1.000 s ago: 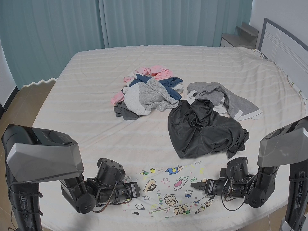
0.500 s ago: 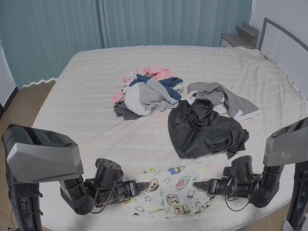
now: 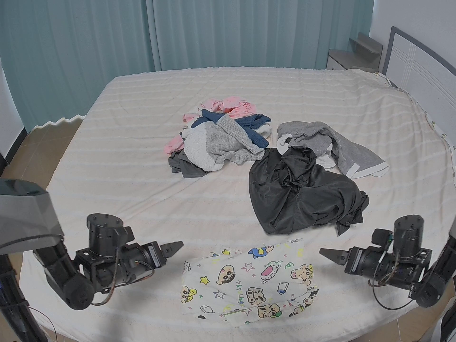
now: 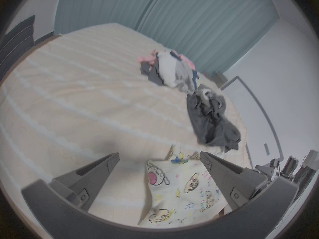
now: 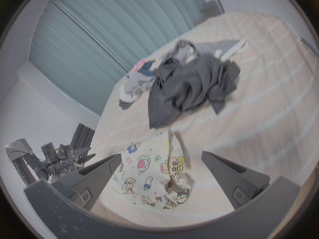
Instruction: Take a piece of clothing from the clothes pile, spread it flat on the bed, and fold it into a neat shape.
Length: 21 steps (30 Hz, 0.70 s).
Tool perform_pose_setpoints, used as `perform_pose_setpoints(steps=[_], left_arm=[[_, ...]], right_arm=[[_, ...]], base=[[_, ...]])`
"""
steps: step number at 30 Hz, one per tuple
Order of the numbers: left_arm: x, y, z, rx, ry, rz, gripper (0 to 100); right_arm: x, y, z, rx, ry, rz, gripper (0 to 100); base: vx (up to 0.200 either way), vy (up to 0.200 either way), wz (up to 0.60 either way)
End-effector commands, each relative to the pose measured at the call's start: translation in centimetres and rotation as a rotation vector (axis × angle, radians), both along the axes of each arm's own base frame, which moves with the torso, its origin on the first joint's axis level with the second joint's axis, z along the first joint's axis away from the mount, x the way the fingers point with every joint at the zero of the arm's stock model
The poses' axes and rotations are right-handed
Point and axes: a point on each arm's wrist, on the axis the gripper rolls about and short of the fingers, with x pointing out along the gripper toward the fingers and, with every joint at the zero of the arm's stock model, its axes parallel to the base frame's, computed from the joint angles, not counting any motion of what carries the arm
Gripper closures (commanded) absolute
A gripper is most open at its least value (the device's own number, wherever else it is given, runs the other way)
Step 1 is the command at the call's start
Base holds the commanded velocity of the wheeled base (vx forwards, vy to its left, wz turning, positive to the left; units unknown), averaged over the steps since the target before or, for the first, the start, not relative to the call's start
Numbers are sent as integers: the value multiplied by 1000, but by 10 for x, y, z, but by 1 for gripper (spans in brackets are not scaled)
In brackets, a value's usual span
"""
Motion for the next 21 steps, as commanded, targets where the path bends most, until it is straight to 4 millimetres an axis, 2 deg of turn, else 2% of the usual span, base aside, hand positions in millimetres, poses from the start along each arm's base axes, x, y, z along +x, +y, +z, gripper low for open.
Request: perform_pose_setpoints(steps=[1,3,4,7,8,9,10,11,15,18,21], left_arm=[[-72,41,90,-124,-328,39,0],[-84,45,99,-141,-374,36,0],[-103,48,111,-155,-431,28,0],[-131,57,121,-144,-465,65,0],[-148,64,124,-120,-475,95,0],[-148,64,124,-120,-475,95,0],[-173,73,125,-108,-499,92,0],[-188,79,126,-112,-522,91,0],[-233,98,123,-47,-523,124,0],[-257,109,114,74,-504,190,0],[-275,114,105,141,-584,247,0]], right_arm=[[-66,-36,66,7,-319,-185,0],[-76,-40,71,-11,-342,-209,0],[-95,-48,77,-48,-387,-219,0],[-123,-59,81,-95,-453,-213,0],[-141,-66,81,-133,-494,-206,0],[-141,-66,81,-133,-494,-206,0],[-160,-75,78,-192,-519,-227,0],[-169,-79,75,-222,-516,-255,0],[-195,-87,67,-260,-520,-345,0],[-208,-88,62,-282,-533,-355,0],[-218,-88,53,-330,-569,-338,0]], base=[[0,0,0],[0,0,0],[0,0,0],[0,0,0],[0,0,0],[0,0,0],[0,0,0],[0,0,0],[0,0,0],[0,0,0],[0,0,0]])
